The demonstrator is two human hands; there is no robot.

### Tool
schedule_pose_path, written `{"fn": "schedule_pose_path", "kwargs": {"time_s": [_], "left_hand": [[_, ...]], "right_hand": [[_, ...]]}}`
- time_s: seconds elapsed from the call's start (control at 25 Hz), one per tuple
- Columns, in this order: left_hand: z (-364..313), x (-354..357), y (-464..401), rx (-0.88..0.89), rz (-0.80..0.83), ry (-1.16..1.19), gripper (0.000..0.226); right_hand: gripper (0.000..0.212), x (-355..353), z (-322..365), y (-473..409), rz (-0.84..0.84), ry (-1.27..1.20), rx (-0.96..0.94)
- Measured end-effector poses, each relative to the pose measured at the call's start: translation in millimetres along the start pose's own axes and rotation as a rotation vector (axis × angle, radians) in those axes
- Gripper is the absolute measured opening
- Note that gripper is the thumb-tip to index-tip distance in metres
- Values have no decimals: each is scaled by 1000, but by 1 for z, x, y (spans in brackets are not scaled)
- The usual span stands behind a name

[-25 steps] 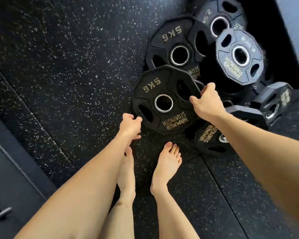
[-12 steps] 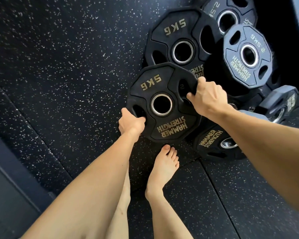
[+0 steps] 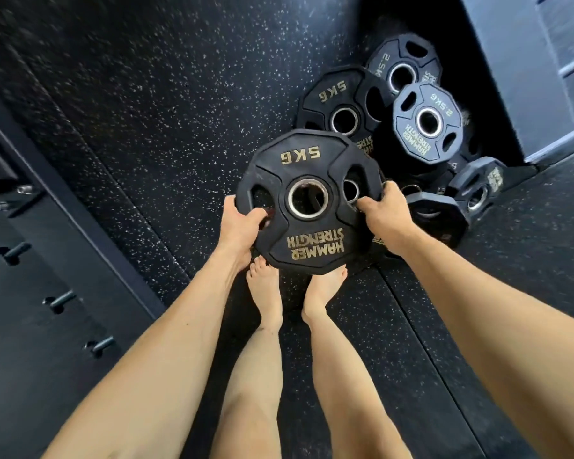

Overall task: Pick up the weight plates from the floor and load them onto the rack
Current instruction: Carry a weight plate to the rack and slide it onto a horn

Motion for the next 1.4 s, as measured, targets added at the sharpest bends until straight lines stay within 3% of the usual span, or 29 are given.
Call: {"fn": "schedule_pose_path", "kwargs": {"time_s": [0.44, 0.6, 0.76, 0.96, 1.28, 1.4], "left_hand": [[-156, -150, 274, 281, 66, 250, 28], [-178, -213, 365, 328, 118, 419, 14], [-171, -265, 429, 370, 113, 516, 29], [-138, -318, 493, 448, -61, 681, 32], [-14, -398, 596, 371, -521, 1036, 32], [42, -438, 637, 375, -690, 1141, 35]], "right_hand": [[31, -179, 115, 259, -43, -389, -111], [27, -226, 136, 361, -18, -503, -215], [28, -249, 151, 432, 35, -571, -342], [10, -255, 168, 484, 214, -613, -435], [37, -222, 188, 591, 580, -345, -767], [35, -192, 180, 655, 731, -243, -866]]}}
Point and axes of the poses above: each hand's wrist, its own y-axis away from the middle knuckle, its own x-axis out of the palm, z = x × y, the point moved 7 cm from there along -y, towards the middle knuckle, and after that the axes turned 10 degrees about -z, right-handed, at the moved point
